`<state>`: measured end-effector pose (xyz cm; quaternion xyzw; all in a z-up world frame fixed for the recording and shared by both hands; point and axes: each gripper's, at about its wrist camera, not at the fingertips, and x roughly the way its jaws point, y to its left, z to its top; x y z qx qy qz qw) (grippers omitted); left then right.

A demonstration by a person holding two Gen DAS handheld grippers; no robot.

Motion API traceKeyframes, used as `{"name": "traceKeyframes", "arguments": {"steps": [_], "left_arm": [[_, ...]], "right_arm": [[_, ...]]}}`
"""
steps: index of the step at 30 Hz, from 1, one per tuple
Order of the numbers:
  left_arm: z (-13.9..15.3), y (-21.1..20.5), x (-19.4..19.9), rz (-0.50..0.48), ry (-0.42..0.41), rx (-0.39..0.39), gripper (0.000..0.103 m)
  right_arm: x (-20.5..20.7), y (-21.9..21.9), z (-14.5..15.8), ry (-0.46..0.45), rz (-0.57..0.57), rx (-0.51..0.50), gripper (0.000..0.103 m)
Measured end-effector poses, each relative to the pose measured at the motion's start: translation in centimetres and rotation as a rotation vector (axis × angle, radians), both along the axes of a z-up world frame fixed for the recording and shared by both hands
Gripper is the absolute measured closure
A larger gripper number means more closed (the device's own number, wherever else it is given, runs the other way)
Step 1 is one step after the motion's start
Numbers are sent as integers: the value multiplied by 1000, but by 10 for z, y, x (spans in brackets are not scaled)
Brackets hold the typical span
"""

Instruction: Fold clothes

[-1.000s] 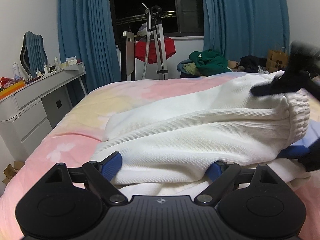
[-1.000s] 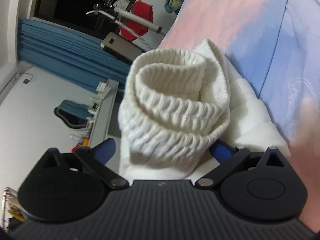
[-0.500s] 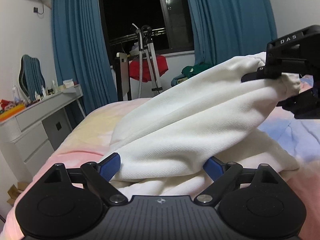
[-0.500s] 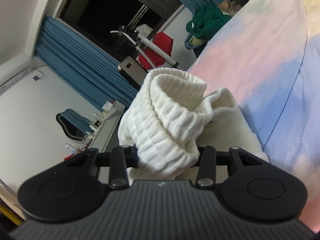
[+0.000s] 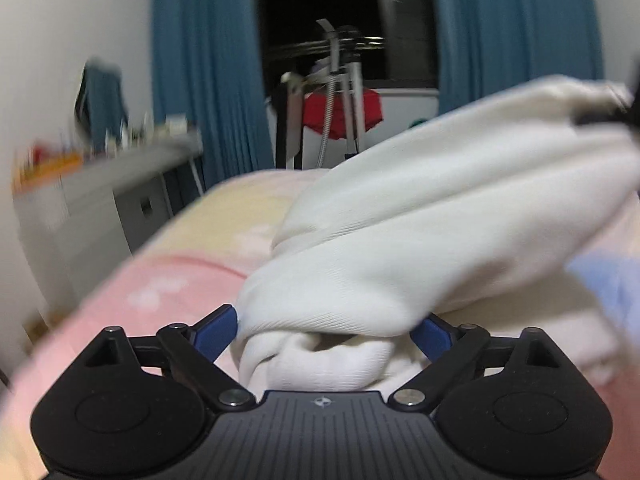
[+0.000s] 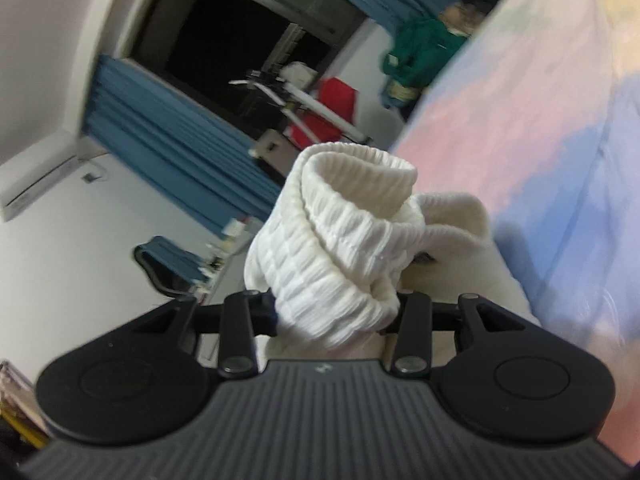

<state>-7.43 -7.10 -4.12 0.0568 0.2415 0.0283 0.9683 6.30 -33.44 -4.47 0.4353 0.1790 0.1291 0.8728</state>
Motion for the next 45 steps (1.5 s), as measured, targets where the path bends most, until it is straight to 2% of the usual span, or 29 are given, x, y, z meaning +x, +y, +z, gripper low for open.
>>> {"name": "traceKeyframes", "arguments": {"steps": [2,4,8,9,11,15,17,19,21,24,26,28,30,32,35,40,43,45], "left_arm": [[1,11,4,18,21,-64,9],[1,22,9,36,42,-129,9],[3,43,18,72,84,-258,9],[2,47,20,72,92,-269,9],[3,53,22,71,104,-283,9],[4,64,25,69,116,-304,9],[1,68,24,75,123,-312,9],[0,64,32,79,132,-321,9],[-1,64,34,83,141,-333,9],[-3,71,38,79,160,-376,9],[-7,82,43,83,199,-453,9],[-11,92,48,85,229,-512,9],[-13,94,51,88,237,-525,9],[-15,96,53,92,241,-530,9],[-16,99,55,89,260,-550,9],[-12,104,55,35,313,-608,9],[-3,111,49,-34,319,-669,8],[6,120,42,-60,267,-739,2]], "right_arm": [[1,-1,3,-8,-9,-26,60],[3,-4,-3,34,-34,-47,60],[5,-10,-30,205,-67,-101,60],[7,-11,-38,251,-70,-117,59],[9,-9,-48,289,-71,-144,57],[8,-4,-49,288,-61,-186,56],[5,-4,-52,291,-61,-187,51],[2,-7,-55,311,-75,-186,29],[2,-9,-60,342,-88,-176,14],[4,-13,-74,376,-62,-97,12],[9,-17,-83,388,-36,-36,12],[14,-18,-89,399,-21,-20,11],[18,-18,-94,403,-10,2,6],[23,-16,-98,401,10,40,6],[28,-11,-97,399,28,23,6],[21,-10,-84,393,1,-29,36],[16,-9,-75,368,-21,-44,46],[12,-8,-68,346,-31,-53,48]]}}
